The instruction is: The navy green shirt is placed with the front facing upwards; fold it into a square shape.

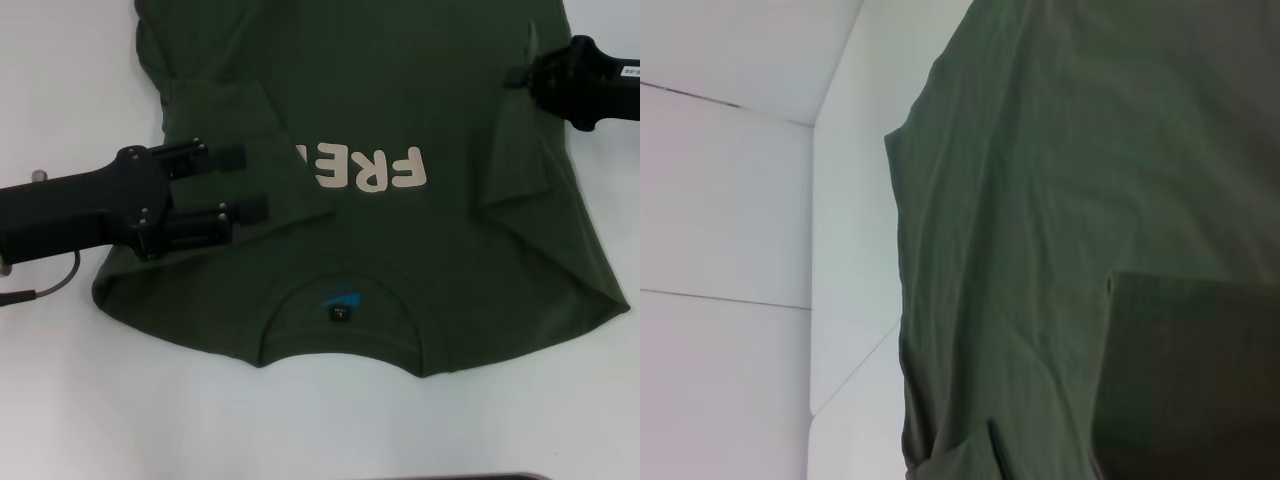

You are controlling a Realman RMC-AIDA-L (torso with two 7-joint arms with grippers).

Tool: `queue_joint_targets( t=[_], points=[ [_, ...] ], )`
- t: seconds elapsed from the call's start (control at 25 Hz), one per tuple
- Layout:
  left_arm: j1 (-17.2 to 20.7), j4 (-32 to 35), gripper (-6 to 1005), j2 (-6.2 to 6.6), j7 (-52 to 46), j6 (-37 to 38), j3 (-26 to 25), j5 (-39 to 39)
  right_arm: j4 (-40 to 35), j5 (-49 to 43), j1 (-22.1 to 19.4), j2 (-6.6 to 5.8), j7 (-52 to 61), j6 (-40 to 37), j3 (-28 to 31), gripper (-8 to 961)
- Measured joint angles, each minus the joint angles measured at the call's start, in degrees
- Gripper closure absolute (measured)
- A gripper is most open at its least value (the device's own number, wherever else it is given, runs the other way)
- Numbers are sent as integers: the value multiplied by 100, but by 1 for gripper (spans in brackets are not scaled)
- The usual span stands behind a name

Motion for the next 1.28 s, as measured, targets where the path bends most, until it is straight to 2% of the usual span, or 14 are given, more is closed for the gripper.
queue_joint_targets(
  t=[0.16,0.6,0.84,0.88,0.92,0.96,1.16,1.28],
  points=[
    [-1,1,215,0,0,0,-6,0,8,-2,42,25,-37,37,0,817],
    [10,1,214,0,0,1,-88,0,-37,170,155,0,-221,-96,-155,363],
    [24,6,214,0,-4,5,-92,0,-54,702,149,-7,-465,-359,-223,354],
    [24,6,214,0,-4,5,-92,0,-79,694,148,-42,-449,-411,-270,353],
    [26,7,214,0,-6,8,-92,0,-136,578,136,-161,-333,-454,-474,351],
    [30,8,214,2,-7,20,-122,0,-136,578,136,-161,-333,-454,-474,350],
    [40,-3,213,9,-18,51,-275,0,-336,-38,58,-476,262,-452,-1025,347],
    [40,7,213,9,-53,45,-379,0,-404,-424,47,-538,432,-523,-1202,346]
  ],
)
